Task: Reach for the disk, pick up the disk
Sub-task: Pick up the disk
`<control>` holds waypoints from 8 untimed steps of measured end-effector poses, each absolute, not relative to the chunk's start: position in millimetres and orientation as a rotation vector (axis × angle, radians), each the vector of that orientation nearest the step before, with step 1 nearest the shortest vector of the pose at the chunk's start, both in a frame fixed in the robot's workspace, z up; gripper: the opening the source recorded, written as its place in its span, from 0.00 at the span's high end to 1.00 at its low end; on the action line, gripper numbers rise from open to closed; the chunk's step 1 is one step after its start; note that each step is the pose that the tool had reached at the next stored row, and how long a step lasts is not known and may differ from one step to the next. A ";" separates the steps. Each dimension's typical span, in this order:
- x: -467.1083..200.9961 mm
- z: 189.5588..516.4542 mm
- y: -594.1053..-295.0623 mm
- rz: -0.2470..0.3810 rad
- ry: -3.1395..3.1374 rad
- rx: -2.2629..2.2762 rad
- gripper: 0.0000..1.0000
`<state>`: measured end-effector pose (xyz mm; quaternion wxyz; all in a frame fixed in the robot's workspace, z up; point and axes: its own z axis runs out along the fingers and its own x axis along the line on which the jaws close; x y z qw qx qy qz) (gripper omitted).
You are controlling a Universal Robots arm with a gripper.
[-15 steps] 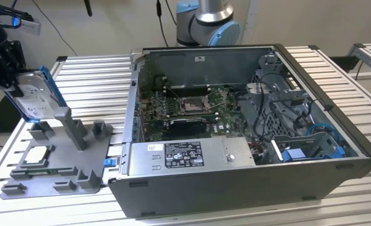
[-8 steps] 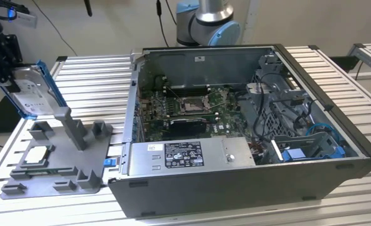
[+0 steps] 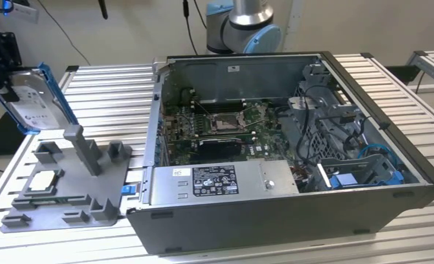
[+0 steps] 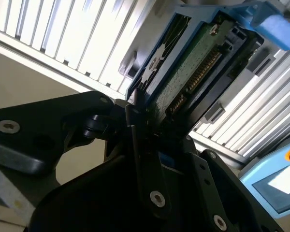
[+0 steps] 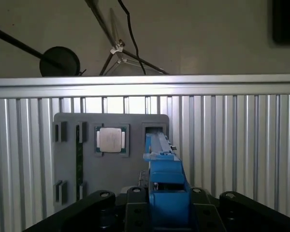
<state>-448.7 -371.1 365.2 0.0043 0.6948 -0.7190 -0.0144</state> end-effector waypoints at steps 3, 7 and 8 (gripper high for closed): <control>-448.7 370.6 -371.1 -0.045 -2.253 2.177 1.00; -448.7 378.1 -371.1 -0.045 -2.252 2.177 1.00; -448.7 380.0 -371.1 -0.045 -2.252 2.177 1.00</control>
